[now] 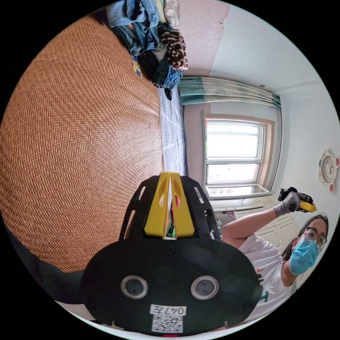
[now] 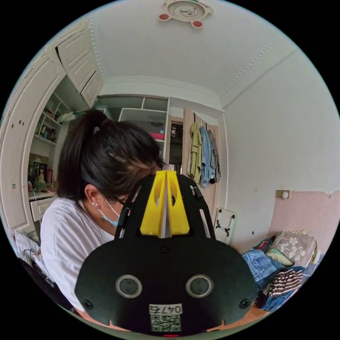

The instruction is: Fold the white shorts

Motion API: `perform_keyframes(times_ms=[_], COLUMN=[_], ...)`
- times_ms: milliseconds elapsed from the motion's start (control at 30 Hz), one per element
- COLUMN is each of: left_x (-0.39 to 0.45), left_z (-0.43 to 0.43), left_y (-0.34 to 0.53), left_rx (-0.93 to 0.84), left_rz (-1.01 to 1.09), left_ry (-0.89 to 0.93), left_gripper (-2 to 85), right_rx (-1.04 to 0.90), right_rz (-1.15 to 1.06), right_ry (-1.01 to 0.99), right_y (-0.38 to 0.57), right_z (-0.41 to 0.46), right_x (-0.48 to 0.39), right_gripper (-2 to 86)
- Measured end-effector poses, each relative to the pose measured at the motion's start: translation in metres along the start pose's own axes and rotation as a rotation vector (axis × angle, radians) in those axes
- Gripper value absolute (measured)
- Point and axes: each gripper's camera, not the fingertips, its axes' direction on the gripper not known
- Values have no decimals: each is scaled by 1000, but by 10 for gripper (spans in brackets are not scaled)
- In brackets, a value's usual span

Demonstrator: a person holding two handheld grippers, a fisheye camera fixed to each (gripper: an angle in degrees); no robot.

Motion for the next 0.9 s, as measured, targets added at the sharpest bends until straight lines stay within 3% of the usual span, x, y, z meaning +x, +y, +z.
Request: perform_keyframes(times_ms=[100,400,533,600,700,767,900], left_x=[2,16,57,85,123,138,129], left_z=[-9,-37,-53,-62,-86,-106,-120], left_y=[-5,-22,-34,-44,-59,-69,-71], left_rx=[-1,-4,-18,-22,40,98,96], left_rz=[-1,7,118,222,356,413,489], left_ry=[-3,-26,-212,-372,-607,-682,-806], left_gripper=[-10,-10,-9,-9,-10,-10,-10], right_rx=[-32,115,211,253,259,156,-144], right_rz=[-62,-202,-338,-218,152,429,725], right_ry=[-57,-88,-79,21,251,532,921], right_y=[-3,29,87,121,190,253,350], right_z=[28,37,28,24,24,36,72], right_x=[-8,-37,-40,-14,63,133,235], right_gripper=[-9,-10,-6,-5,-1,17,48])
